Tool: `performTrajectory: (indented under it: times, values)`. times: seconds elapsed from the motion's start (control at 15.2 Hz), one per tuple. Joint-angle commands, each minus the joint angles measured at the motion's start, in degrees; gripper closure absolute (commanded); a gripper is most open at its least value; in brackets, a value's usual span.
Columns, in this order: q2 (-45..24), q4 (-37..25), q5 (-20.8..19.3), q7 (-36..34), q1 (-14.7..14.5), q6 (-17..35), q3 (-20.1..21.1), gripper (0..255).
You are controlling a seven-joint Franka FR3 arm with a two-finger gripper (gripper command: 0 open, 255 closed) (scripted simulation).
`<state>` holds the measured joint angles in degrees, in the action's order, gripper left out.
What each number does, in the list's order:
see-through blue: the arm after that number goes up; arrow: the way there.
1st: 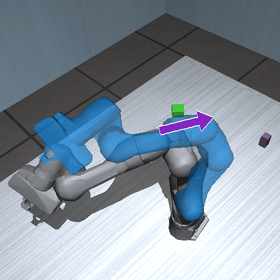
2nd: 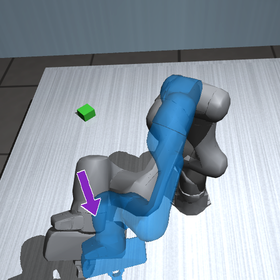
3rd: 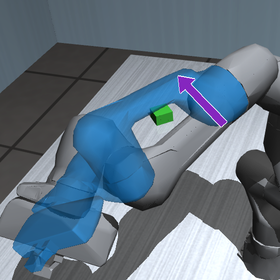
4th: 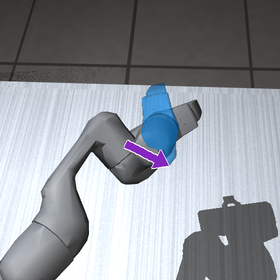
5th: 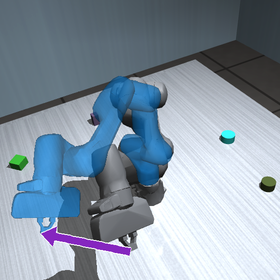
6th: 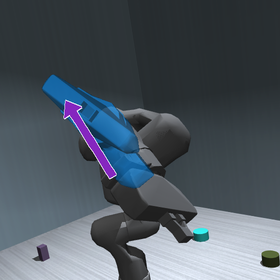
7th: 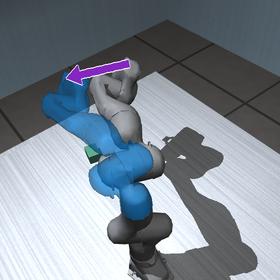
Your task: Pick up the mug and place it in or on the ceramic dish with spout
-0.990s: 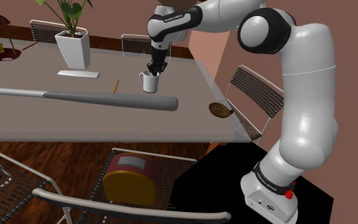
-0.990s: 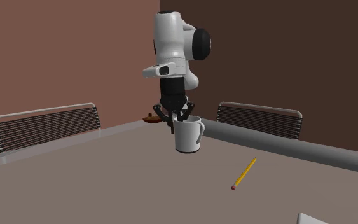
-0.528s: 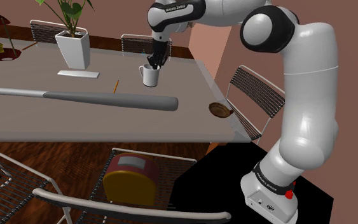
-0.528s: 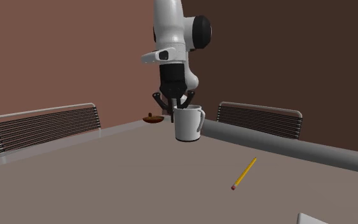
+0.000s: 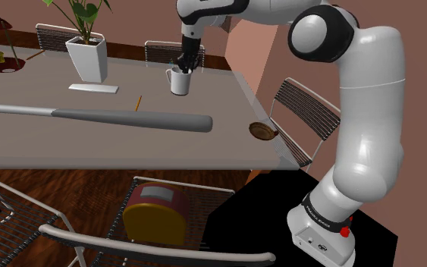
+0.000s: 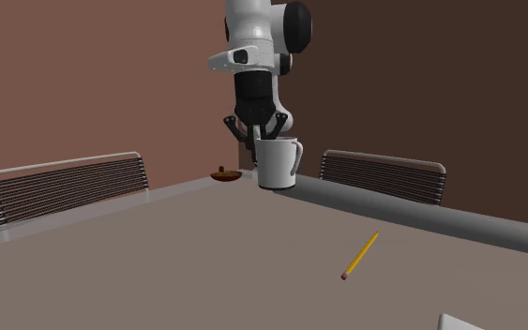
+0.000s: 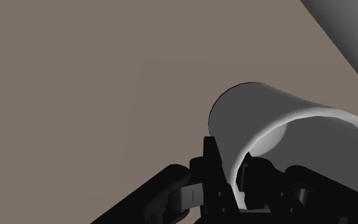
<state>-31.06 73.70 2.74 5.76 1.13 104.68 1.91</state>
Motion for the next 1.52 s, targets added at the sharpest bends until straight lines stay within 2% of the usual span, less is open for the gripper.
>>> performTrajectory:
  times: [0.0,0.26,0.53,0.79,1.45]
  values:
    - [0.2,-1.3,0.0,-0.1,0.0,-1.5,0.0,255]
    - [0.2,-4.4,0.0,-0.3,0.0,-4.6,0.0,255]
    - [10.8,11.4,0.5,2.2,1.8,0.5,-0.5,255]
    - [19.7,23.6,1.0,5.0,3.5,3.6,-1.3,255]
    - [39.0,46.2,0.6,12.5,7.4,6.4,-4.9,255]
